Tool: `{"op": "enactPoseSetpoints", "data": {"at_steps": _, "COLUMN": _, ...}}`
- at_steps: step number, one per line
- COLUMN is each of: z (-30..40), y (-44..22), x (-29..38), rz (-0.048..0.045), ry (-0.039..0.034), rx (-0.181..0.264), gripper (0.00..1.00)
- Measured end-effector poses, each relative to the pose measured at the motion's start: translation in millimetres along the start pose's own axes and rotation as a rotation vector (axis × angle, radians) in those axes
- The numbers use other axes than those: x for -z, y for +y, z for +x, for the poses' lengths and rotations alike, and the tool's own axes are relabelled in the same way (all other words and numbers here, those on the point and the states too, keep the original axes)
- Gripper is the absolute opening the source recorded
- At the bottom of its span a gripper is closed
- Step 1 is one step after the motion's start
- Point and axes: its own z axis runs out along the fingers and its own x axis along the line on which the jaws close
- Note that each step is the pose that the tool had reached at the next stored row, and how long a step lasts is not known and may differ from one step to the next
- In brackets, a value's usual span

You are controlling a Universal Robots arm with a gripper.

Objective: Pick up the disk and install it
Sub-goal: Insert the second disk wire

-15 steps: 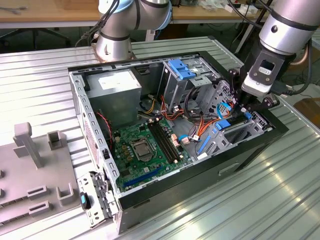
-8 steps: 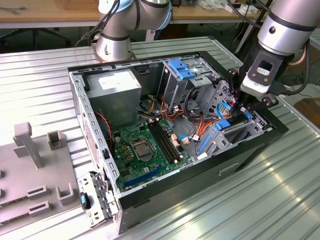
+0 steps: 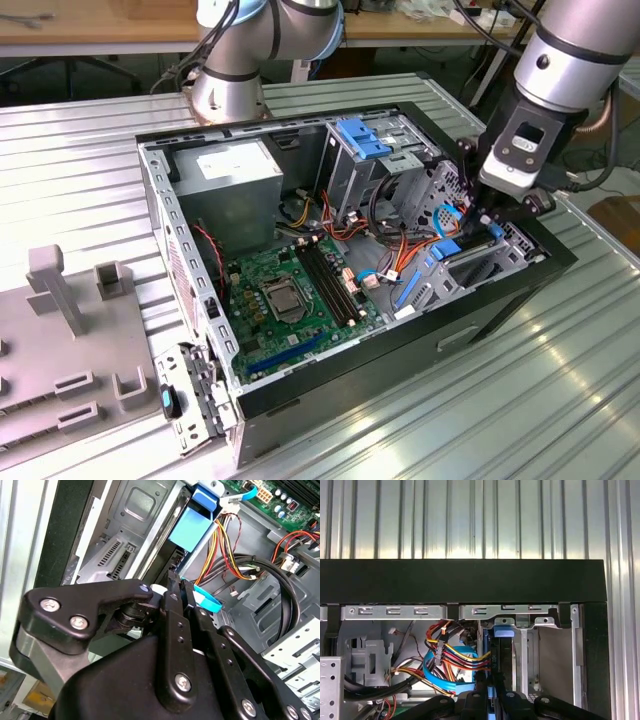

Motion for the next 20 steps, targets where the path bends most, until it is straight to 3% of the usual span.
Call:
{"op": "enactPoseSetpoints", "data": {"at_steps": 5, "z": 0.0, "y": 0.0, "x": -0.6, "rz": 0.0016, "ry": -0.0021, "rx": -0.036, "gripper": 0.17}}
{"op": "enactPoseSetpoints", "data": {"at_steps": 14, "z": 0.0, "y": 2.3, "x": -1.3, "rz": 0.0019, "ry": 0.0072, "rx": -0.036, "gripper": 0.17}}
{"op": "enactPoseSetpoints", "data": {"at_steps": 20, "z": -4.0, "y": 2.4, "x": -2.2, "rz": 0.0020, "ry": 0.0132, "rx": -0.036, "gripper": 0.17}}
